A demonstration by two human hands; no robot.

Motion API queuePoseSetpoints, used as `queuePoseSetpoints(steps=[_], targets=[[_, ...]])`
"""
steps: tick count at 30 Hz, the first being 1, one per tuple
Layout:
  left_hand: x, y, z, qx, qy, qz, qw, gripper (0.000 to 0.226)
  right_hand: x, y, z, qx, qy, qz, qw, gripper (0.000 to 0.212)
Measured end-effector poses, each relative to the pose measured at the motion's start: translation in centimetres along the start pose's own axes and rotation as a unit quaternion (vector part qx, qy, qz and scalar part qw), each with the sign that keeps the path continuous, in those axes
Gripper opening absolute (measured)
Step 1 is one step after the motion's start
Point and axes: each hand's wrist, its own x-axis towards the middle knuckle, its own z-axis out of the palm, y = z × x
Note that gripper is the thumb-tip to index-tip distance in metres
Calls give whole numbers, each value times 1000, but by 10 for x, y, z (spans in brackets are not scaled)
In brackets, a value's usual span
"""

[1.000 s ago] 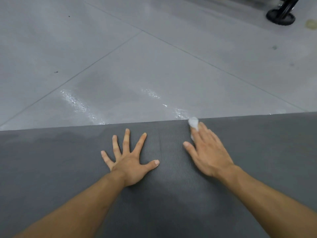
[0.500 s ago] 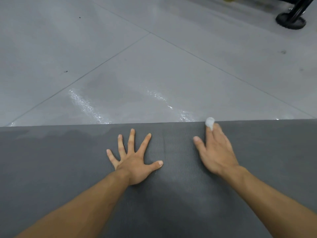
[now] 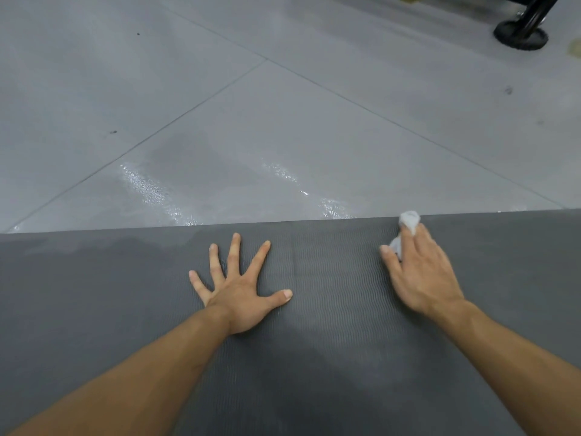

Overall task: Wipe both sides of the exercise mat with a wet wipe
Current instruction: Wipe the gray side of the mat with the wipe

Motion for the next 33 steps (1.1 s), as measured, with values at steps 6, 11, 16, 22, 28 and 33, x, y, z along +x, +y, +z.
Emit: queuePoseSetpoints(steps=[6,11,16,22,28,33], targets=[[0,0,-1,-6,-3,-5,1000,100,-13,-9,2,28,-11,51,998,90],[0,1,-5,0,-23,-11,1000,101,-52,-65,11,26,-85,-88,992,83],[-3,3,-5,-1,-8,-12,1000,101,-101,-87,23,-28,-111,-204,972,75],[-18,-2,5,12,64,21,998,89,-101,-44,15,-44,-85,-113,989,91],[-52,-19,29,50,99,67,992,73,-96,31,2,-64,-23,55,996,94],[-79,-33,42,68,100,75,990,71,-106,-5,15,12,-46,24,999,92]])
